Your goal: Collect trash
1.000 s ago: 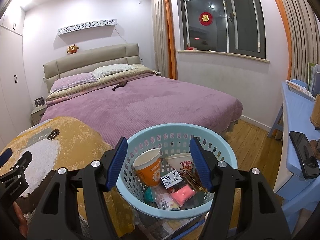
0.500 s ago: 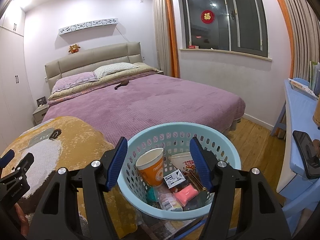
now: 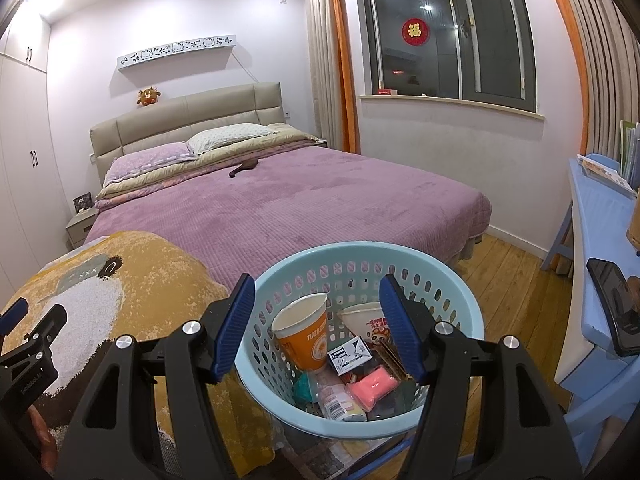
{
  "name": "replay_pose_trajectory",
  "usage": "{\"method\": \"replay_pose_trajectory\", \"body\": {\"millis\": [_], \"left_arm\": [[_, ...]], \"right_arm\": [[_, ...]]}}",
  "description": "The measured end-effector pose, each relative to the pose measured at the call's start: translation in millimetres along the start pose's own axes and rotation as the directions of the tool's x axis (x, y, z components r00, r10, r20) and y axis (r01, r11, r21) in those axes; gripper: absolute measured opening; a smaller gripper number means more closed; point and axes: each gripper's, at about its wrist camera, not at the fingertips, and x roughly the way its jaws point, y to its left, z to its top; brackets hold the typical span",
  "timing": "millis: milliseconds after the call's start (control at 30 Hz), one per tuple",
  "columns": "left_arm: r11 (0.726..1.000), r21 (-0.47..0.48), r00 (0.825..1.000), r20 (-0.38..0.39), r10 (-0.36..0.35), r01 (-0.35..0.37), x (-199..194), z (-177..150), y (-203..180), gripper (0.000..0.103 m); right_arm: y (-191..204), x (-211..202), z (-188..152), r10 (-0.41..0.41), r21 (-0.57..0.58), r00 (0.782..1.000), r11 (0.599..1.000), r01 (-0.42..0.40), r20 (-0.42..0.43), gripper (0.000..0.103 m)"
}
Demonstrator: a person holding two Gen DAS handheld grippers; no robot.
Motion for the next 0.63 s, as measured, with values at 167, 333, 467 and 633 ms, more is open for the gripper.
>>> {"method": "replay_pose_trajectory", "body": {"millis": [167, 333, 467, 633], "left_arm": [[0.999, 0.021, 0.999, -0.004, 0.037, -0.037, 2, -1, -2, 0.088], [0.998, 0.025, 0.999, 0.006, 0.049, -0.049, 1, -1, -1, 0.088], [0.999, 0.014, 0.999, -0.019, 0.041, -0.041, 2, 1, 2, 0.093], [0.998, -0.047, 0.999, -0.030, 0.036, -0.037, -6, 13, 15, 0.094]], "right_arm": [[3, 4, -4, -0.002, -0.006, 1.000, 1.000, 0.002, -0.005, 0.061], [3, 3, -5, -0.008, -0.007, 1.000, 1.000, 0.007, -0.007, 0.061], [6, 2, -4, -0.009, -0.012, 1.000, 1.000, 0.009, -0.008, 0.061], [17, -7, 7, -0.025, -0.036, 1.000, 0.999, 0.026, 0.015, 0.061]]}}
